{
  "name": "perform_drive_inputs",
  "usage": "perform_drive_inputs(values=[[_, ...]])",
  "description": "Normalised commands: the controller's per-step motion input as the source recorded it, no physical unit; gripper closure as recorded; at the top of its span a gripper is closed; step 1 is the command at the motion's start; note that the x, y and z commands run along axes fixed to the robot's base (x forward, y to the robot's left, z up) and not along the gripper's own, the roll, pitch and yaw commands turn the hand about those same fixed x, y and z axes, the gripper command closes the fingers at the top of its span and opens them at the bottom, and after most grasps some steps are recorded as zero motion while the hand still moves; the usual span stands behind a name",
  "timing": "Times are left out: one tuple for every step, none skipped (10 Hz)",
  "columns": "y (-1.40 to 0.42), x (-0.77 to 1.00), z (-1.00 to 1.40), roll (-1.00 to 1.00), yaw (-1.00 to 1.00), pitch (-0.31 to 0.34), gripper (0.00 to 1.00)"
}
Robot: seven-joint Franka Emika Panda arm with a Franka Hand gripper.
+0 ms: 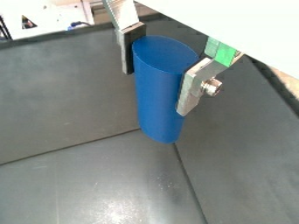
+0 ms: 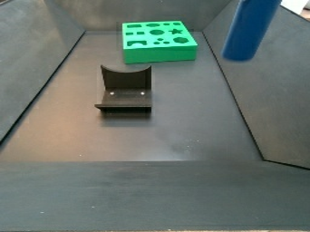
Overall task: Pick up the oval object. Move up. Move to above the board. Insert the oval object.
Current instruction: Move to above the board.
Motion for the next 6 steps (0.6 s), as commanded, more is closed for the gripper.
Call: perform_drive_inputs(values=[[0.00,-0.05,0.88,0.04,0.03,0.104,1.00],[0.00,-0.02,0.67,0.05,0.03,0.106,1.00],[0.00,-0.01,0.52,0.05,0.03,0.109,1.00],[-0.01,0.00,0.32,0.06,0.03,0.110,1.00],[-0.01,0.00,0.22,0.06,0.03,0.111,1.00],[-1.00,0.22,-0.03,0.14,-1.00,0.263,1.00]])
